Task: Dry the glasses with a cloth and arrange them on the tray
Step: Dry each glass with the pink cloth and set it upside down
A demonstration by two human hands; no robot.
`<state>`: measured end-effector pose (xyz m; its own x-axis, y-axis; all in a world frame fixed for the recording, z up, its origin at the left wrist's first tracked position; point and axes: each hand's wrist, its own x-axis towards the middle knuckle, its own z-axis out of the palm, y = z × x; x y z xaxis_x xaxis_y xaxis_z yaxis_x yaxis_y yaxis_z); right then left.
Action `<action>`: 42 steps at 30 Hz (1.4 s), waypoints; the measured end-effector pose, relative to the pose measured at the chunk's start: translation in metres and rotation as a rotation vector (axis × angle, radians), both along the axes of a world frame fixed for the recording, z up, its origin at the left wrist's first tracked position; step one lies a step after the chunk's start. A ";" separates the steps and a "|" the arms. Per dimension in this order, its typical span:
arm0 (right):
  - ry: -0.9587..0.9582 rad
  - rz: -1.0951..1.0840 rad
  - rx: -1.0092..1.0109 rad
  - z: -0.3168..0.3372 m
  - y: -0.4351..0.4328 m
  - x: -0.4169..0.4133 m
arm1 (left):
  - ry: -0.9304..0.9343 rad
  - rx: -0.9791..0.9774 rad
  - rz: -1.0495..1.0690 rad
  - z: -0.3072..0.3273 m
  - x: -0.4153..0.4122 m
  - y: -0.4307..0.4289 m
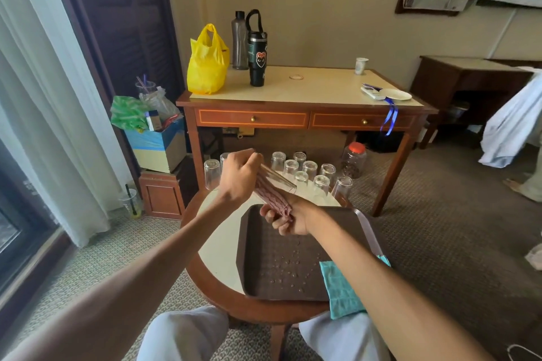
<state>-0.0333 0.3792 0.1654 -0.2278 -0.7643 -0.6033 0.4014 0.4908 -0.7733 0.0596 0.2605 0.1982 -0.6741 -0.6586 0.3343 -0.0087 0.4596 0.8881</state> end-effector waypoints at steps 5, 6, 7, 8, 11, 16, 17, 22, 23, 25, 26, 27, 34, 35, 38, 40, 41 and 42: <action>0.386 -0.225 -0.051 0.007 -0.007 -0.004 | 0.011 0.199 -0.196 -0.002 0.007 -0.008; 0.673 -0.241 -0.033 0.010 -0.008 -0.005 | -0.012 0.359 -0.269 -0.001 0.008 -0.011; 0.998 -0.236 0.000 0.013 -0.006 -0.005 | -0.044 0.515 -0.334 0.002 0.009 -0.013; 1.296 -0.232 0.026 0.018 -0.003 -0.004 | -0.080 0.649 -0.368 0.006 0.010 -0.014; 1.758 -0.353 -0.226 0.034 0.006 0.006 | -0.244 0.833 -0.303 0.012 0.012 -0.015; 1.783 -0.356 -0.175 0.024 0.006 -0.001 | -0.251 0.707 -0.166 0.016 0.005 -0.004; 1.710 -0.389 -0.152 0.016 0.003 -0.004 | -0.217 0.640 -0.140 0.016 0.003 -0.003; 1.086 -0.098 -0.181 0.005 -0.005 -0.007 | -0.110 0.064 -0.099 0.011 -0.003 -0.005; 0.891 -0.130 -0.166 0.008 -0.006 -0.004 | -0.078 -0.008 -0.097 0.009 -0.004 -0.006; 0.454 -0.144 -0.059 0.002 0.000 -0.005 | -0.017 -0.113 -0.088 0.008 -0.004 -0.002; 0.286 -0.091 -0.021 0.002 0.004 -0.004 | 0.004 -0.146 -0.084 0.007 -0.003 0.000; 0.184 -0.049 -0.007 0.001 0.008 -0.004 | 0.021 -0.164 -0.085 0.006 -0.002 0.003; 1.028 -0.232 -0.012 0.022 0.004 -0.015 | -0.097 0.324 -0.360 0.017 -0.004 -0.004; 1.274 -0.252 0.051 0.024 0.005 -0.018 | -0.158 0.493 -0.395 0.020 -0.003 -0.004; 1.682 -0.464 -0.130 0.039 0.009 -0.014 | -0.311 0.770 -0.406 0.024 0.001 -0.005; 1.839 -0.474 -0.291 0.047 0.014 -0.012 | -0.301 0.798 -0.358 0.025 -0.001 0.000; 1.870 -0.459 -0.312 0.045 0.013 -0.016 | -0.272 0.786 -0.315 0.026 -0.003 0.003; 1.861 -0.448 -0.283 0.043 0.014 -0.019 | -0.241 0.754 -0.269 0.026 -0.006 0.005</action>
